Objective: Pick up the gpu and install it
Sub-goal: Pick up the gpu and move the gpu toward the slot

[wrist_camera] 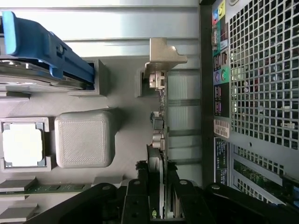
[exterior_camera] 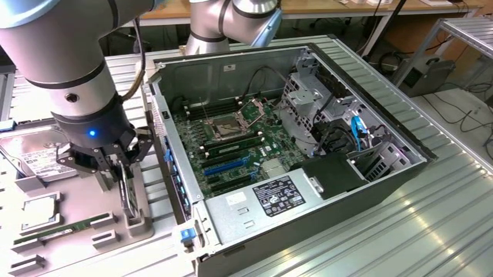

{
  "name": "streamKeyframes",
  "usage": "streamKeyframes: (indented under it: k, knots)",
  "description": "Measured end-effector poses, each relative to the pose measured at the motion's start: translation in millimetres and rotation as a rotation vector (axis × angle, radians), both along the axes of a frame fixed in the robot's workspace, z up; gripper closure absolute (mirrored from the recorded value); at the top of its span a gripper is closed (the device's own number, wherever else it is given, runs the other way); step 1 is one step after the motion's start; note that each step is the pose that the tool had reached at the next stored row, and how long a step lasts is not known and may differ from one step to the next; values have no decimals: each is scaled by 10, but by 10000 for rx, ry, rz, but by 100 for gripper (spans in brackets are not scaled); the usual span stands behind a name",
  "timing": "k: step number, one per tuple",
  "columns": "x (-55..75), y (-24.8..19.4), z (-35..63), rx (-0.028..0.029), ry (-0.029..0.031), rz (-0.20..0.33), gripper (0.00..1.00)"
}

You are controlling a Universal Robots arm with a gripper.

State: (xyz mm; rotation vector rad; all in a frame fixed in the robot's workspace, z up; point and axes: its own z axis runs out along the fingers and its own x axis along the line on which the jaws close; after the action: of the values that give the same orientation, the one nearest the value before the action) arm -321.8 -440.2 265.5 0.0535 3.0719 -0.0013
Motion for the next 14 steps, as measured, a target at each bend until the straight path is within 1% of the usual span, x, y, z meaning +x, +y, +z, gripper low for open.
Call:
streamKeyframes:
  k: [5, 10, 11, 13, 14]
  knots:
    - [0, 0, 144, 0, 24, 73, 74]
    - [1, 0, 429, 5, 86, 164, 74]
    - [1, 0, 504, 7, 97, 181, 74]
    - [4, 0, 654, 11, 100, 206, 74]
    - [7, -2, 706, 12, 102, 213, 74]
